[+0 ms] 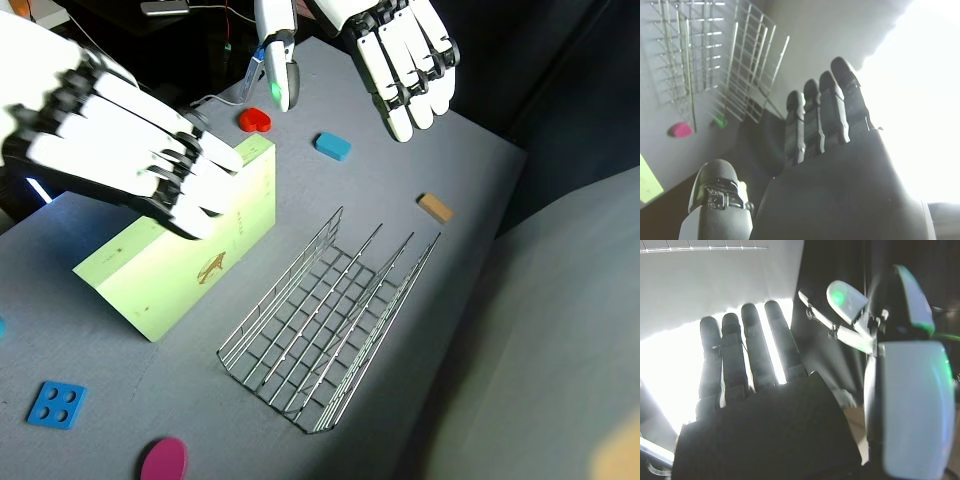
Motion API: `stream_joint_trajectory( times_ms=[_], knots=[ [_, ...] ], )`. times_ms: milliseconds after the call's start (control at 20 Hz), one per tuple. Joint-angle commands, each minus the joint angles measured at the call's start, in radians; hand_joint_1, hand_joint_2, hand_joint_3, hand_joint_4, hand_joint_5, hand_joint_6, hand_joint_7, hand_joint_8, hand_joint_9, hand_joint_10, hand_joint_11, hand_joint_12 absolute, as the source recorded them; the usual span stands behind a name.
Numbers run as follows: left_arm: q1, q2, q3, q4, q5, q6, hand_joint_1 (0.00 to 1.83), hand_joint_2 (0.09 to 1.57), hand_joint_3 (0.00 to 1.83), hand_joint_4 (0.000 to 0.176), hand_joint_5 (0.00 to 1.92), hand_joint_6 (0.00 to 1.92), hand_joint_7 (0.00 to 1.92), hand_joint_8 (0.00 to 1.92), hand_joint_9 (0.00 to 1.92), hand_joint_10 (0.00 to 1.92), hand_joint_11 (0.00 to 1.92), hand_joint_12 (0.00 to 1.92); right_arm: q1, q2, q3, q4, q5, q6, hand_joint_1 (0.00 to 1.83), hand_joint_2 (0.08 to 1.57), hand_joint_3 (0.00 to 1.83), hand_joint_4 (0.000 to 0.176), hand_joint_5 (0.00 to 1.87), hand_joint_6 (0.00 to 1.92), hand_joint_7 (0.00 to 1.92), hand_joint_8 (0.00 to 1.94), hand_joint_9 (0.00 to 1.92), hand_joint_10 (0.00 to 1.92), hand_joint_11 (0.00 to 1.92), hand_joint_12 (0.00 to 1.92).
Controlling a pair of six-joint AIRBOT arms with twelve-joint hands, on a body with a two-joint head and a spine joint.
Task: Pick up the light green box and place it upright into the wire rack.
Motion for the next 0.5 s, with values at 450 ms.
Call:
stream_joint_trajectory(
  times_ms=[450],
  knots=[
    [0.002, 0.045, 0.047, 0.086, -0.053, 0.051, 0.00, 1.19, 0.00, 0.000, 0.23, 0.01, 0.24, 0.01, 0.16, 0.01, 0.00, 0.61, 0.061, -0.165, 0.184, 0.237, 0.021, -0.110, 0.64, 1.03, 0.00, 0.000, 0.13, 0.00, 0.19, 0.00, 0.15, 0.00, 0.00, 0.53]
  ],
)
